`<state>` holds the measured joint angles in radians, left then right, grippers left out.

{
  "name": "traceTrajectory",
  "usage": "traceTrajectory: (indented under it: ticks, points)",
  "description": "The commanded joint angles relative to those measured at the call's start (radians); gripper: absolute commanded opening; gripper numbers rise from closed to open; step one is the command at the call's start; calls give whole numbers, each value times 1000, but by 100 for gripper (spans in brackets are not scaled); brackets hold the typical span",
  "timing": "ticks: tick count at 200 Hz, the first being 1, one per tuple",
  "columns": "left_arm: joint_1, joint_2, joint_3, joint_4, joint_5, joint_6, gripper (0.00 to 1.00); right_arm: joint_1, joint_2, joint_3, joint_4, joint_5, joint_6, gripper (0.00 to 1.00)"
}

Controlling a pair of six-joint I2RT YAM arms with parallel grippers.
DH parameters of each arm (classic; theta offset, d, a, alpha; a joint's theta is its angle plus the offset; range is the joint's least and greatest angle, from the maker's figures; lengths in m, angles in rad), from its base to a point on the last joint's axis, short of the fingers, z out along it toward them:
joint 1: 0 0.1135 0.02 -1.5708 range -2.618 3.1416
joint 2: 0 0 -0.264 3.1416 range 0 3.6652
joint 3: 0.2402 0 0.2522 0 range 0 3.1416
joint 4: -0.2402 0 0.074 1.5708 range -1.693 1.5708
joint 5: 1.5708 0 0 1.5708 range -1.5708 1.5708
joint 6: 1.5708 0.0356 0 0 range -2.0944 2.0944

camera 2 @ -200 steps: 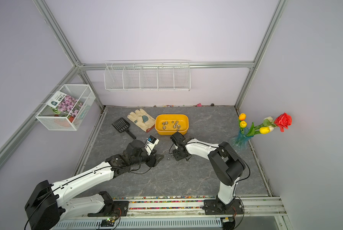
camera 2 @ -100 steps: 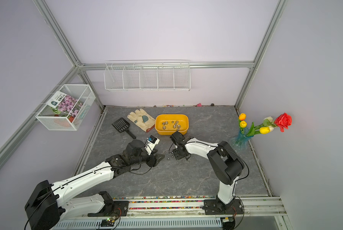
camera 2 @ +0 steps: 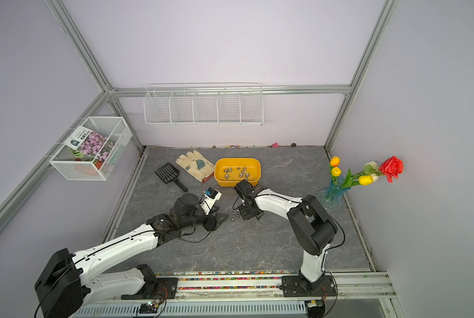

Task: Put the nuts on the desktop into the storage box
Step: Pick up the nut from the center of the board.

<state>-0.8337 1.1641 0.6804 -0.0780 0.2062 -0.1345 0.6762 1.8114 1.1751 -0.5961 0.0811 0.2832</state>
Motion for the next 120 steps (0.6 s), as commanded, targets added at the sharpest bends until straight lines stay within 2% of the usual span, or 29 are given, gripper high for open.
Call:
traceTrajectory:
  ticks: [1,50,120]
  points:
    - [-5,0,-20,33,10,27,66,-21,-35,79,-49,-4,-6,24]
    - [-5,95,58,-18,-57,70,66,-66,9,272,-109,-34,-47,24]
    - [0,339,241,-59,-133,114,66,-147,228,620,-180,-65,-87,25]
